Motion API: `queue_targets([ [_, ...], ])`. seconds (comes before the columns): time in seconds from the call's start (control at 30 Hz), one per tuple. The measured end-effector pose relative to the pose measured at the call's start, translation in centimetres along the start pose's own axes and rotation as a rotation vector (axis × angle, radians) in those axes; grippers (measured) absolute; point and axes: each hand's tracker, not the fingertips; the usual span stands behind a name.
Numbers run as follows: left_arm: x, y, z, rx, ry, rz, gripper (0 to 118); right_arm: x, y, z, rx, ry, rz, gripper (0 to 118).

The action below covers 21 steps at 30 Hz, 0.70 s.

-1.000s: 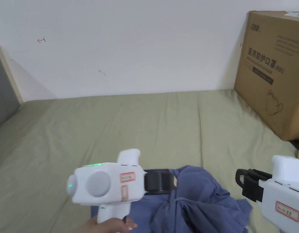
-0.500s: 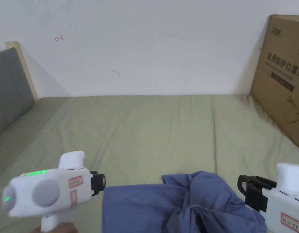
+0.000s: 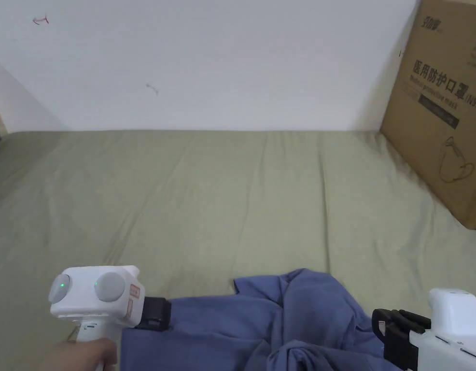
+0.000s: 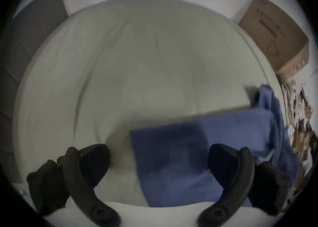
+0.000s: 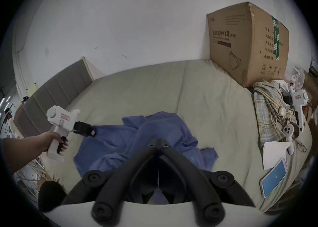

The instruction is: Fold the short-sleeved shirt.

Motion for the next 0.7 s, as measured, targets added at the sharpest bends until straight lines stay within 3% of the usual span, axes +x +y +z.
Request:
queue_targets([
  [0.03,0.4,-0.3,0.2,0.010,0.045,-0.062,107,0.3,0.0,-0.9,-0.025,-0.020,-0.004,1],
  [0.07,0.7,-0.5,1.1,0.067,0.062,-0.123,82,0.6,0.2,-1.7,-0.043,-0.030,-0.003,1],
  [0.1,0.8,-0.8,2.3,0.121,0.026,-0.155,39,1.0,0.4,-2.5,-0.051,-0.032,-0.002,1],
  [0.17,0.0,-1.8,5.1,0.250,-0.006,-0.186,7,1.7,1.1,-3.5,-0.053,-0.016,0.000,1],
  [0.2,-0.5,-2.4,6.5,0.296,-0.114,-0.131,0,2.1,1.7,-4.1,-0.054,0.002,0.001,1],
  [0.27,-1.6,-3.6,9.0,0.394,-0.114,-0.064,0,2.4,3.1,-5.4,-0.063,0.022,0.017,1],
  [0.4,-2.4,-5.7,12.6,0.361,-0.183,-0.007,0,2.3,6.4,-8.8,-0.084,0.084,0.107,1],
  [0.43,-2.1,-6.1,13.2,0.360,-0.194,-0.005,0,2.0,7.1,-10.1,-0.101,0.042,0.146,9],
  [0.47,-2.0,-6.4,13.7,0.359,-0.208,-0.003,0,2.0,7.7,-11.5,-0.130,0.025,0.168,57],
  [0.5,-1.9,-6.7,14.2,0.369,-0.209,-0.005,0,2.1,8.1,-13.5,-0.206,0.019,0.177,93],
  [0.53,-2.2,-6.9,14.4,0.369,-0.214,-0.003,0,2.4,8.3,-15.4,-0.283,-0.013,0.146,106],
  [0.63,-2.4,-7.3,14.8,0.379,-0.219,-0.005,0,3.9,8.0,-20.0,-0.427,-0.070,0.053,105],
  [0.7,-2.5,-7.7,14.9,0.379,-0.217,-0.010,0,4.2,7.0,-22.2,-0.512,-0.120,0.095,101],
])
